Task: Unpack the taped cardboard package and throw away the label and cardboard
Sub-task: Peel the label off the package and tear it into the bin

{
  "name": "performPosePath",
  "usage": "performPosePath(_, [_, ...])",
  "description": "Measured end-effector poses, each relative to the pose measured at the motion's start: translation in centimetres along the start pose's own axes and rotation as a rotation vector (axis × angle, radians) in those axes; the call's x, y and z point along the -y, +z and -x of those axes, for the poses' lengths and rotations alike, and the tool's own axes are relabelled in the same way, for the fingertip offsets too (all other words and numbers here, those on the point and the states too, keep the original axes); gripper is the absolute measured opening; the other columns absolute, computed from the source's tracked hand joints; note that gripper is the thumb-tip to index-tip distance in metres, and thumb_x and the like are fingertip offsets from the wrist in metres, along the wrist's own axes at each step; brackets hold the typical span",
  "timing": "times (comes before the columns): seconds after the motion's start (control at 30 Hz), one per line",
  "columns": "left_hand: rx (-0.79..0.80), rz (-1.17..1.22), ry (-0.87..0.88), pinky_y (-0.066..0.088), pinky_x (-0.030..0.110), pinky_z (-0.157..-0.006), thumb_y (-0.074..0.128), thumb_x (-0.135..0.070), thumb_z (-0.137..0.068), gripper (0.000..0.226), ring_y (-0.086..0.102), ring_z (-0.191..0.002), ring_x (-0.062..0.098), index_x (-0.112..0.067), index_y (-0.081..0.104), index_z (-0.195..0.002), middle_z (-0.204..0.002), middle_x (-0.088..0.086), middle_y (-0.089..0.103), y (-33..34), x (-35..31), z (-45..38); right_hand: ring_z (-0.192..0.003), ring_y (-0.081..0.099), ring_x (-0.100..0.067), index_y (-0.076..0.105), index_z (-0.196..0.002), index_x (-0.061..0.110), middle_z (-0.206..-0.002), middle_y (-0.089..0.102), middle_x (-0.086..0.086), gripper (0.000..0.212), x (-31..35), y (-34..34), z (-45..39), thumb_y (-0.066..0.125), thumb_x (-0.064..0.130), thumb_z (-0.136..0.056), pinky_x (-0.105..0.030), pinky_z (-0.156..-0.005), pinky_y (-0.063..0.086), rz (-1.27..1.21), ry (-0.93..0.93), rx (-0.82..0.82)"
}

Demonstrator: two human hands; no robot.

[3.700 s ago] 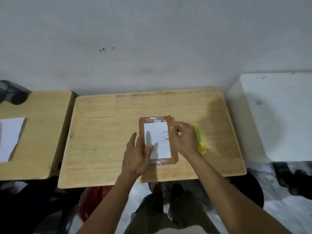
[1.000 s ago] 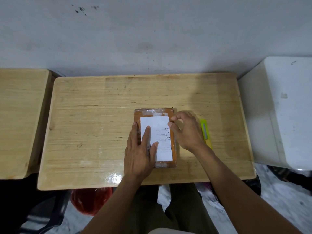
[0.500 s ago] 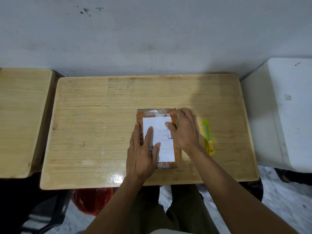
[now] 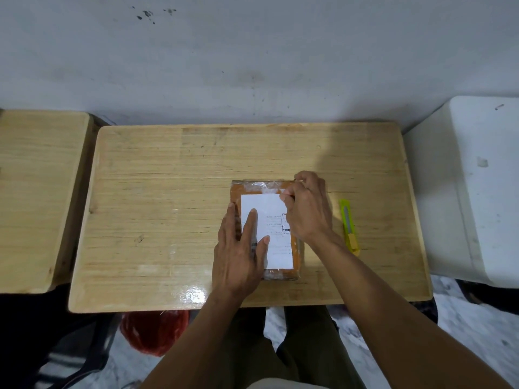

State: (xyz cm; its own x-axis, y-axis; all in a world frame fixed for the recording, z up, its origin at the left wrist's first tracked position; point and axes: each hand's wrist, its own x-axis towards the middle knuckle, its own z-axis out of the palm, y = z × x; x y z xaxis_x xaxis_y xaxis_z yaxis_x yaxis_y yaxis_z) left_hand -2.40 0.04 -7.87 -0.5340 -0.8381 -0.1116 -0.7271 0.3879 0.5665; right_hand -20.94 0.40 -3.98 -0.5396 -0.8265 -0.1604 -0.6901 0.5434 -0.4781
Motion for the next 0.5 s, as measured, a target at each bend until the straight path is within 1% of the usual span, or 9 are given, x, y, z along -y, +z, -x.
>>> performPosePath(0.03, [0.003,0.005,0.002,0.040,0.049,-0.109,0.043,-0.053,-0.101,0.063,0.015,-0.154,0.028,-0.032,0.026,-0.158,-0.169,0.007,0.004,0.1,0.0,0.0,-0.117,0.039,-0.027,0.067,-0.092,0.011,-0.125,0.050,-0.005,0.007,-0.1,0.0,0.2,0.060,0.009,-0.091,-0.040,-0.083,0.049,0.043,-0.039,-0.010])
performPosePath(0.1, [0.003,0.010,0.007,0.043,0.051,-0.107,0.043,-0.052,-0.101,0.062,0.016,-0.154,0.029,-0.031,0.028,-0.157,-0.169,0.007,0.005,0.2,0.2,-0.1,-0.113,0.041,-0.026,0.062,-0.089,0.015,-0.116,0.054,-0.003,0.005,-0.1,0.1,1.0,0.059,0.012,-0.092,-0.041,-0.085,0.047,0.060,-0.076,-0.011])
performPosePath(0.17, [0.003,0.003,0.007,0.044,0.052,-0.106,0.043,-0.052,-0.101,0.062,0.016,-0.154,0.030,-0.030,0.029,-0.157,-0.169,0.008,0.005,0.2,0.2,-0.1,-0.113,0.044,-0.024,0.055,-0.086,0.020,-0.107,0.061,0.001,0.010,0.0,-0.2,1.6,0.055,0.018,-0.096,-0.041,-0.088,0.043,-0.015,-0.065,0.028])
performPosePath(0.2, [0.003,0.000,0.006,0.045,0.052,-0.105,0.043,-0.052,-0.100,0.062,0.017,-0.153,0.030,-0.029,0.030,-0.157,-0.169,0.008,0.006,0.2,0.3,-0.1,-0.111,0.046,-0.023,0.053,-0.085,0.020,-0.099,0.063,0.004,0.012,0.0,-0.4,1.8,0.054,0.020,-0.097,-0.042,-0.089,0.043,-0.068,-0.057,0.048])
performPosePath(0.27, [0.003,0.000,0.009,0.046,0.053,-0.103,0.043,-0.052,-0.100,0.062,0.017,-0.153,0.031,-0.029,0.031,-0.157,-0.169,0.009,0.007,0.2,0.2,-0.1,-0.103,0.051,-0.021,0.054,-0.085,0.018,-0.083,0.059,0.010,0.012,-0.2,-0.9,2.1,0.055,0.020,-0.097,-0.046,-0.087,0.045,-0.175,-0.044,0.054])
performPosePath(0.3, [0.006,-0.002,0.011,0.047,0.053,-0.103,0.042,-0.052,-0.100,0.062,0.017,-0.153,0.031,-0.029,0.030,-0.157,-0.169,0.008,0.006,0.1,0.2,-0.1,-0.098,0.053,-0.021,0.055,-0.085,0.018,-0.080,0.056,0.011,0.011,-0.4,-1.0,2.1,0.056,0.020,-0.097,-0.046,-0.085,0.046,-0.218,-0.033,0.053])
performPosePath(0.4, [0.019,-0.015,0.003,0.047,0.054,-0.102,0.039,-0.054,-0.100,0.063,0.015,-0.153,0.030,-0.030,0.028,-0.157,-0.169,0.007,0.004,0.1,0.1,0.0,-0.092,0.054,-0.018,0.055,-0.090,0.023,-0.080,0.052,0.015,0.010,-1.1,-0.9,1.7,0.065,0.022,-0.092,-0.041,-0.078,0.049,-0.270,-0.012,0.073])
performPosePath(0.47, [0.019,-0.021,0.003,0.048,0.055,-0.101,0.039,-0.054,-0.101,0.062,0.016,-0.153,0.031,-0.030,0.029,-0.157,-0.169,0.008,0.005,0.1,0.0,0.0,-0.092,0.052,-0.016,0.056,-0.096,0.022,-0.080,0.051,0.018,0.018,-1.5,-0.7,1.4,0.071,0.020,-0.087,-0.039,-0.076,0.050,-0.261,-0.008,0.096])
performPosePath(0.5, [0.021,-0.024,0.001,0.047,0.055,-0.101,0.038,-0.055,-0.101,0.062,0.015,-0.153,0.031,-0.030,0.029,-0.157,-0.169,0.008,0.005,0.0,-0.1,0.0,-0.093,0.053,-0.016,0.057,-0.100,0.021,-0.081,0.053,0.016,0.021,-1.6,-0.6,1.3,0.072,0.018,-0.086,-0.038,-0.075,0.050,-0.259,-0.005,0.094])
